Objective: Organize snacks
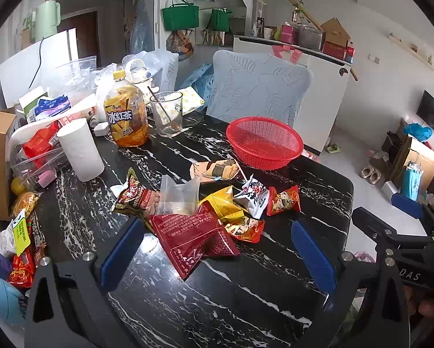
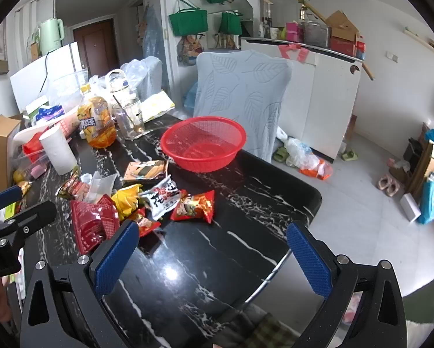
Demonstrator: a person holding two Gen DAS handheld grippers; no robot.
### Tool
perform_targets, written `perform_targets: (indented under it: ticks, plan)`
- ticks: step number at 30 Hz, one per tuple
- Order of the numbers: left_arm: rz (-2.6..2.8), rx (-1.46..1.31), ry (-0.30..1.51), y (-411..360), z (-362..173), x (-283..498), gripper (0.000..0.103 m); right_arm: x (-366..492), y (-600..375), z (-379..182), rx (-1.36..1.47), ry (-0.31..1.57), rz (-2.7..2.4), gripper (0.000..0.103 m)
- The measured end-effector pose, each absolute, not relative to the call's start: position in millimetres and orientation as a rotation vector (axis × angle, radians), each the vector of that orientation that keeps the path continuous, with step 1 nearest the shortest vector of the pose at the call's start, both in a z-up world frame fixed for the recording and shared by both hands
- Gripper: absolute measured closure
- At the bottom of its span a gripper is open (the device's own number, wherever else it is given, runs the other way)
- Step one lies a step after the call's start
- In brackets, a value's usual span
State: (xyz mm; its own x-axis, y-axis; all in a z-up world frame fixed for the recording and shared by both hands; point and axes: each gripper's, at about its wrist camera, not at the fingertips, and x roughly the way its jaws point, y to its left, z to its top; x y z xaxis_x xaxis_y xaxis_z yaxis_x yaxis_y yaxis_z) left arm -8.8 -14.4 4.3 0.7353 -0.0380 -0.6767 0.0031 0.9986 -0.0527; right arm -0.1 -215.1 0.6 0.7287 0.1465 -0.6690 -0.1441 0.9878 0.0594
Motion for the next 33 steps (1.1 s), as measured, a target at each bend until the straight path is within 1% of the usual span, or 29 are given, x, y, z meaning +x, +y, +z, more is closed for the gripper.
perform_targets:
  ticks: [33]
  plan:
    - [-0.087, -0.066, 0.737, -21.1, 3.1, -12.6, 0.0, 0.0, -224.6, 5.9, 0.022, 0.736, 0.149, 0.0]
